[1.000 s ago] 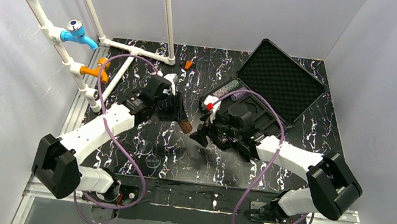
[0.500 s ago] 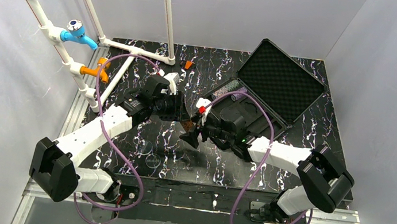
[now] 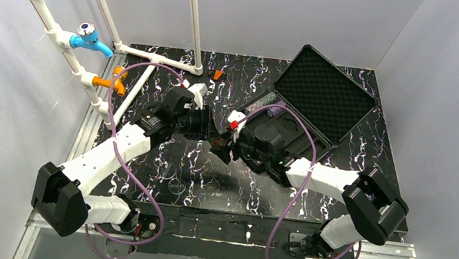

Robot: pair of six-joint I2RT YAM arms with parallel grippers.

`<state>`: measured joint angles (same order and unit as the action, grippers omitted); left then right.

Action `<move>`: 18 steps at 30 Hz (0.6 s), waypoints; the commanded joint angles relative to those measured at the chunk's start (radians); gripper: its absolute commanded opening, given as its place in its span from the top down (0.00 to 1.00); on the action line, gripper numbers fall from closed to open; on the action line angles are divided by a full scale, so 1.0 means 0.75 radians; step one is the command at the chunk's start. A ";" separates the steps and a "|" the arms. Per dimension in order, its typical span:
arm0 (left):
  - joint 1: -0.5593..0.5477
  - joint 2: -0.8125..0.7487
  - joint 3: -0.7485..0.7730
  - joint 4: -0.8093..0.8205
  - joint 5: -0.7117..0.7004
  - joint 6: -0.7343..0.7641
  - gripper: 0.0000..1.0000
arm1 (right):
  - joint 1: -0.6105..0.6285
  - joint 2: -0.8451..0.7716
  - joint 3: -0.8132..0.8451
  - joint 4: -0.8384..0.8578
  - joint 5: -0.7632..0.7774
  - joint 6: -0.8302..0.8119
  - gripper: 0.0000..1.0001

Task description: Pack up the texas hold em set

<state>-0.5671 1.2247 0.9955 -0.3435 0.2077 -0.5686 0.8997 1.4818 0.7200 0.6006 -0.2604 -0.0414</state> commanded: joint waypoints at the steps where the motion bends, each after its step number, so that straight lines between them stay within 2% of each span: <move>1: -0.007 -0.073 0.000 0.068 0.052 0.006 1.00 | 0.007 0.026 0.056 0.022 0.036 -0.043 0.34; 4: -0.007 -0.074 -0.008 0.071 0.054 0.011 1.00 | 0.007 0.033 0.061 0.023 0.034 -0.044 0.40; 9: -0.007 -0.073 -0.014 0.074 0.055 0.010 1.00 | 0.007 0.037 0.073 0.021 0.016 -0.038 0.64; 13: -0.007 -0.058 -0.009 0.068 0.045 0.010 0.99 | 0.007 0.029 0.063 0.037 -0.011 -0.018 0.79; 14: -0.007 -0.058 -0.006 0.065 0.041 0.011 0.92 | 0.007 0.026 0.062 0.036 -0.016 -0.012 0.81; 15: -0.007 -0.060 -0.005 0.060 0.031 0.011 0.81 | 0.007 0.022 0.059 0.034 -0.018 -0.006 0.84; 17: -0.007 -0.072 0.001 0.047 0.006 0.007 0.51 | 0.007 0.001 0.050 0.032 -0.018 0.013 0.89; 18: -0.007 -0.082 0.011 0.042 0.005 0.008 0.42 | 0.007 -0.013 0.046 0.029 -0.016 0.026 0.91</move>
<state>-0.5671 1.2148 0.9874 -0.3305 0.2111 -0.5644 0.9001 1.4960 0.7277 0.5831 -0.2611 -0.0486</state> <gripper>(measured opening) 0.426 0.524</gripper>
